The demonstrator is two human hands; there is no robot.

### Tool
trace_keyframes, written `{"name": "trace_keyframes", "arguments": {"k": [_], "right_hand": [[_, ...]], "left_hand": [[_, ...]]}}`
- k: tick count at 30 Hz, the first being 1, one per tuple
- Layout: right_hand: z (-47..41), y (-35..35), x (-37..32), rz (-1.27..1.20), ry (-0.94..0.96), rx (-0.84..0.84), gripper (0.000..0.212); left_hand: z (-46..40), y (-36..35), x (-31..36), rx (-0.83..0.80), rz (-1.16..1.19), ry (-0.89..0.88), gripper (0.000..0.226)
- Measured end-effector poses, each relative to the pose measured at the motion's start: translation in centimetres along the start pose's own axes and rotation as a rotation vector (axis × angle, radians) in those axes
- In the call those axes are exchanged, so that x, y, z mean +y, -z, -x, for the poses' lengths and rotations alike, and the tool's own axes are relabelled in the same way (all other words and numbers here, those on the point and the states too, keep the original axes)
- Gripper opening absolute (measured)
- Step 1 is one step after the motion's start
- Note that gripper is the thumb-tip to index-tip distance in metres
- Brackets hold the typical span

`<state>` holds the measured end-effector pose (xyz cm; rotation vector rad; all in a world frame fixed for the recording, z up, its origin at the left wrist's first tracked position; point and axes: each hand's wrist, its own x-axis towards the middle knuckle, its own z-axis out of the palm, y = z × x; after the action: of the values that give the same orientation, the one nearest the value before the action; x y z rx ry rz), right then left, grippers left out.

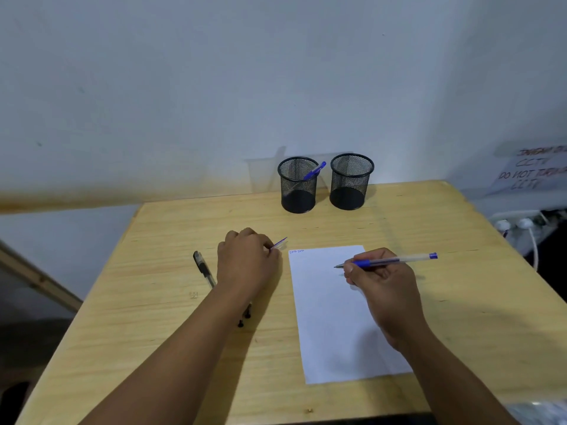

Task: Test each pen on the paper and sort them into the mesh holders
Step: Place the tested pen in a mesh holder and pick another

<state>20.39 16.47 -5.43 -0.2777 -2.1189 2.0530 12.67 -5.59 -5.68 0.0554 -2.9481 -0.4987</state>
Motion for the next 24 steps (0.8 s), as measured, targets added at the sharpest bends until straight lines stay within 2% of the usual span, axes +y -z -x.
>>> {"name": "trace_keyframes", "arguments": {"k": [2,5,7,9,14,17,24], "right_hand": [[-0.1,0.0,-0.2,0.004,-0.01,-0.014,0.018],[-0.1,0.0,-1.0,-0.03,-0.036,-0.066,0.012],[0.0,0.0,-1.6,-0.098,-0.054,-0.099,0.019],[0.1,-0.1,-2.1,-0.108,-0.037,-0.128,0.017],[0.6,-0.6,-3.2,-0.068,0.042,-0.148,0.018],[1.0,-0.8,-3.5,-0.038,0.066,-0.164,0.012],[1.4,-1.4,-3.0,-0.006,0.048,-0.189,0.016]], "left_hand": [[0.7,0.5,0.2,0.012,0.1,-0.025,0.019],[2.4,1.4,0.5,-0.019,0.402,-0.041,0.004],[3.8,1.9,0.8,-0.035,0.543,-0.024,0.005],[5.0,2.4,1.0,-0.04,0.632,-0.008,0.008],[6.9,3.3,1.2,-0.038,0.698,-0.021,0.012],[7.3,3.6,1.4,-0.042,0.711,-0.018,0.013],[8.0,3.6,1.7,-0.059,0.736,-0.03,0.014]]}}
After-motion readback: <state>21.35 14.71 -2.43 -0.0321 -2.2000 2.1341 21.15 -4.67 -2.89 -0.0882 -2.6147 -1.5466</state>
